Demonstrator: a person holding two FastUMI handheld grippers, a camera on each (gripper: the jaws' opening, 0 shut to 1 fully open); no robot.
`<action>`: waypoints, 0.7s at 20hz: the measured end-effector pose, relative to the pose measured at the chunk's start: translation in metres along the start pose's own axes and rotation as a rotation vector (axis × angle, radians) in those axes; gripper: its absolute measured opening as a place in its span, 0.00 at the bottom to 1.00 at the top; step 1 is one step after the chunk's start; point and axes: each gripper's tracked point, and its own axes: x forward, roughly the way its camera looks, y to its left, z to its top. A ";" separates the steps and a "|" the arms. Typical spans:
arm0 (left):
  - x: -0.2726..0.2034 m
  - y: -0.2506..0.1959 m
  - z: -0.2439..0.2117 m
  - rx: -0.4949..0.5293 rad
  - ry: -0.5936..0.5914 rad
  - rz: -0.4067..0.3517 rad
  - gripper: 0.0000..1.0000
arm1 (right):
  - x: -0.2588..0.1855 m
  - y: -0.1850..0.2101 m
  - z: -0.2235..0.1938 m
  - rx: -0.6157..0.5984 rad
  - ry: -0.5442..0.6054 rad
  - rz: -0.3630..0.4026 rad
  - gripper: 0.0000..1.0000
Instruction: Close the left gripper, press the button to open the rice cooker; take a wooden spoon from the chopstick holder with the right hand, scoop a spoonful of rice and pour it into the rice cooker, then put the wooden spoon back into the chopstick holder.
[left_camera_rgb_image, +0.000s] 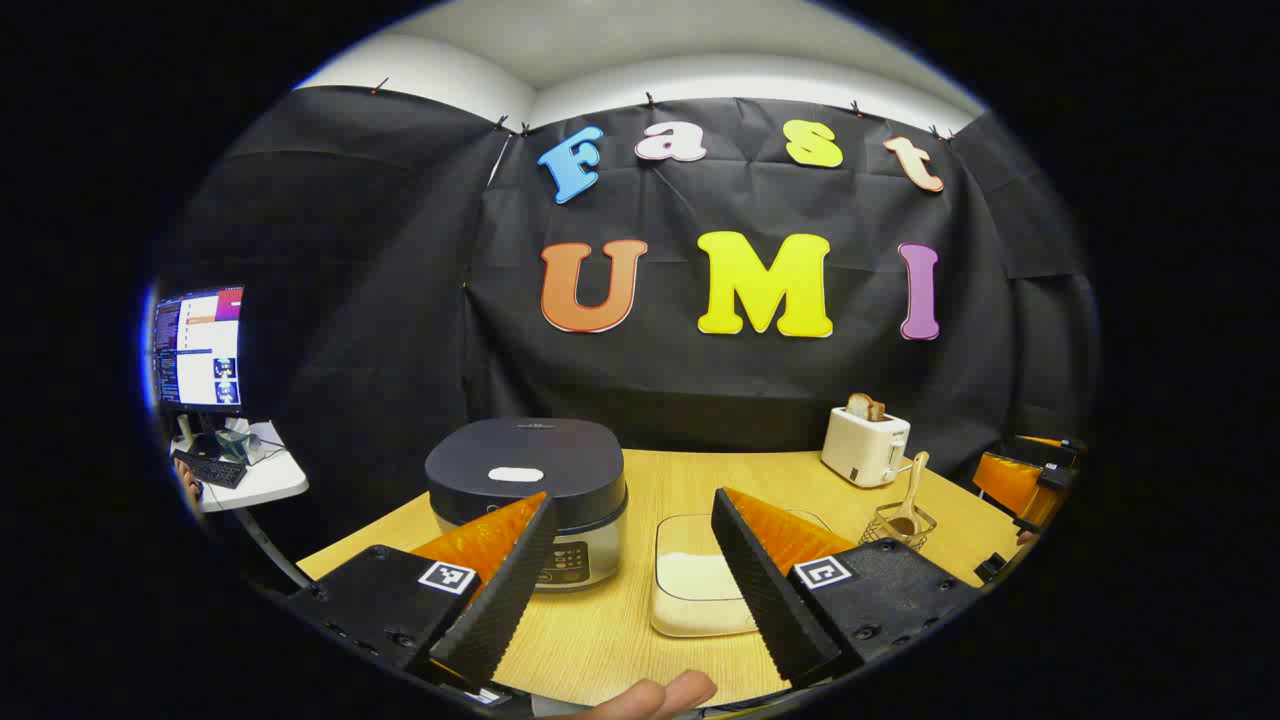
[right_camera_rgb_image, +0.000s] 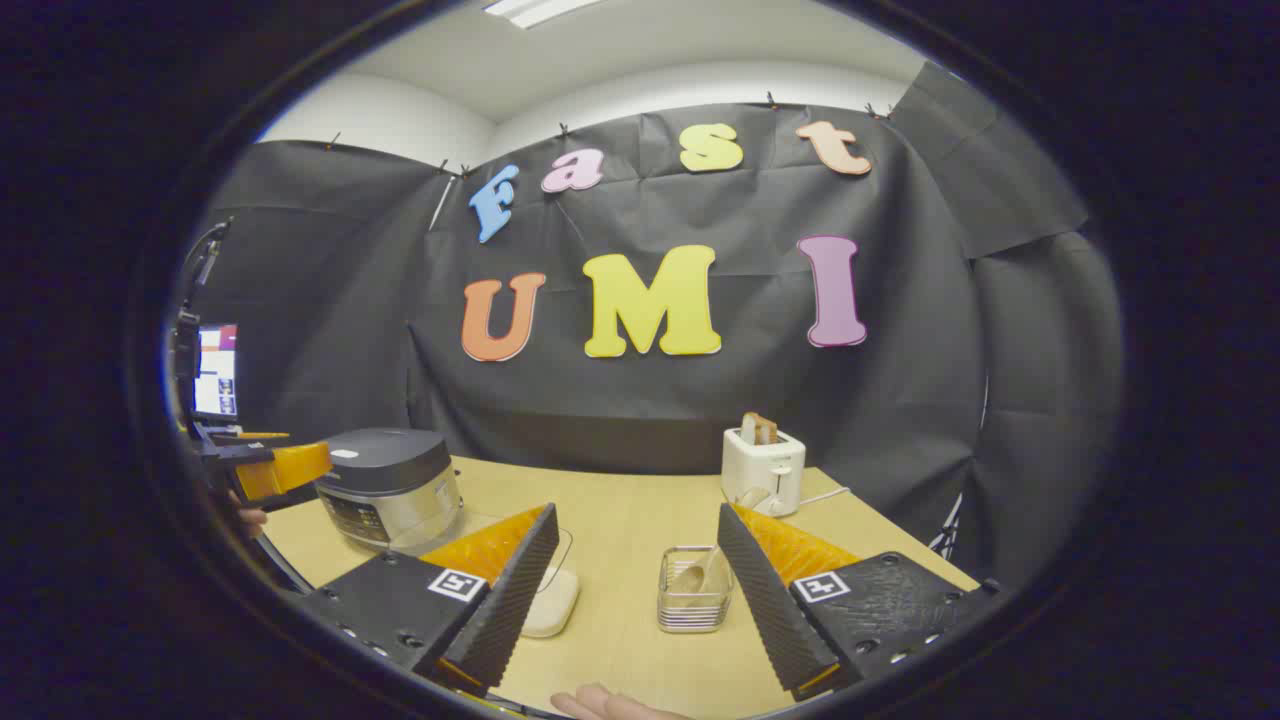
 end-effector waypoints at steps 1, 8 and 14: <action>0.001 -0.001 -0.001 0.007 0.003 -0.010 0.99 | 0.001 0.000 -0.004 -0.005 0.004 0.010 0.95; 0.005 0.010 -0.005 -0.011 0.019 0.003 0.99 | 0.002 0.002 -0.005 0.000 0.021 0.042 0.96; 0.008 0.007 -0.012 0.017 0.056 -0.018 0.96 | 0.002 -0.011 -0.003 -0.008 0.012 0.019 0.96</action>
